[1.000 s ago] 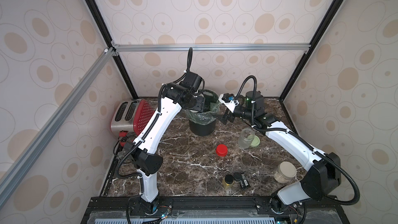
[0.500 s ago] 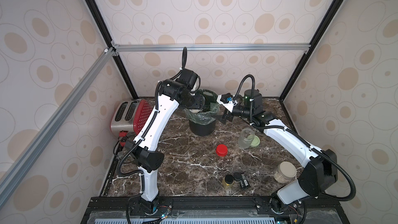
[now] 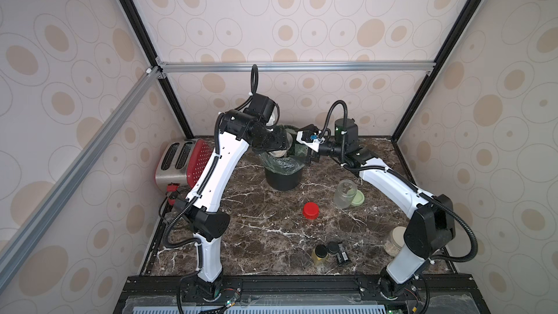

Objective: Empty expired oatmeal from jars
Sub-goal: Pour the expired oatmeal into the trash bin.

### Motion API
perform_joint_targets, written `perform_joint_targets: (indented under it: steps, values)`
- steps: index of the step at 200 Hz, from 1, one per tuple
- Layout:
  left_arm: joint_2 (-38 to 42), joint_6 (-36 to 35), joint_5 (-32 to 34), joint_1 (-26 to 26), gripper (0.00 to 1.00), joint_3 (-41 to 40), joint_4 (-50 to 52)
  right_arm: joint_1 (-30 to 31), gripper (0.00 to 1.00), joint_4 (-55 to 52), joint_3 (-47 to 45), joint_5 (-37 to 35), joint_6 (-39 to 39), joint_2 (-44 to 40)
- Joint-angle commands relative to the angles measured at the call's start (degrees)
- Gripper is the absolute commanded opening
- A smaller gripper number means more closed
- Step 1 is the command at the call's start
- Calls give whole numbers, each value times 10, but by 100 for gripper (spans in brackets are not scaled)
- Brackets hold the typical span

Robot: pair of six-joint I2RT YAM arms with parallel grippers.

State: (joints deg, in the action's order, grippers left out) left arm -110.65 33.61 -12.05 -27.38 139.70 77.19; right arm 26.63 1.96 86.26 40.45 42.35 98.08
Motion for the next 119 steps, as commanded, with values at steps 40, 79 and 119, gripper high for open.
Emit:
perform_joint_targets:
  steps: [40,79,119]
  values:
    - [-1,43,-39,6,0,30,9,15,93,33,48,47,29,51]
    - [5,47,-52,5,0,21,4,20,86,68,58,57,1,69]
    - [9,52,-71,6,0,13,-8,24,93,58,67,60,11,77]
